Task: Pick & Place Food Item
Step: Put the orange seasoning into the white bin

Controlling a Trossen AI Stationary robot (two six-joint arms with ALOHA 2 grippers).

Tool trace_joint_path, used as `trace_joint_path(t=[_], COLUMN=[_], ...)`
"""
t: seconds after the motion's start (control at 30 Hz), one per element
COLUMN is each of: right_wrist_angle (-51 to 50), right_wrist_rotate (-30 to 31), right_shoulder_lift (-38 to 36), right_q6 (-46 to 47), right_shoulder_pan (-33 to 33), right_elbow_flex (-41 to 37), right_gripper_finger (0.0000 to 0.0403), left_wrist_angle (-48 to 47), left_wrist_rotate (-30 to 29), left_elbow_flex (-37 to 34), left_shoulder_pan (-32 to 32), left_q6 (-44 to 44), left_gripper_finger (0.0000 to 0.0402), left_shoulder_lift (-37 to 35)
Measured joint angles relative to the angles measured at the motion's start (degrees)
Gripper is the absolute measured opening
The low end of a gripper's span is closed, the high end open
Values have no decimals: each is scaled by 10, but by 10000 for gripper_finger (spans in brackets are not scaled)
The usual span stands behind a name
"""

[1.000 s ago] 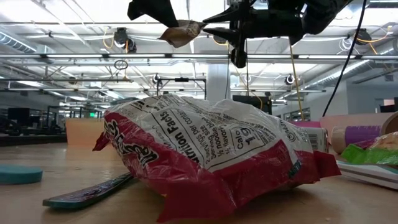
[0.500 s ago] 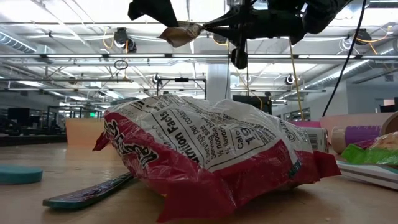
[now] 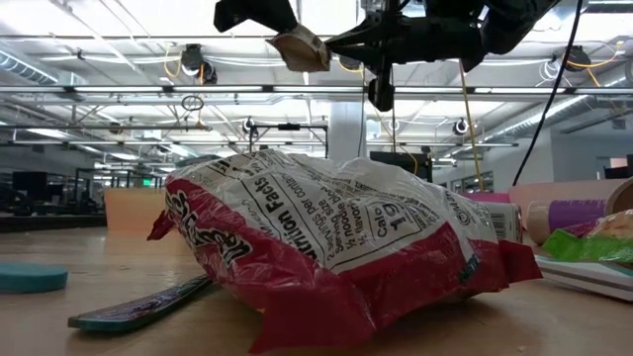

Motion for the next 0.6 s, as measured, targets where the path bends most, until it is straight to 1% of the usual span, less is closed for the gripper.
trace_joint_path(t=[0.2,0.3,0.4,0.6], right_wrist_angle=[14,23,23,22], right_wrist_rotate=[-2,-15,-17,-20], right_shoulder_lift=[0,0,0,0], right_q6=[1,2,3,2], right_shoulder_pan=[0,0,2,13], right_elbow_flex=[0,0,0,0], right_gripper_finger=[0,0,0,0], left_wrist_angle=[-2,-8,-18,-42], left_wrist_rotate=[75,103,133,214], left_elbow_flex=[0,0,0,0], left_shoulder_pan=[23,35,51,84], left_q6=[-4,-2,0,0], left_gripper_finger=[84,97,109,131], left_shoulder_lift=[0,0,0,0])
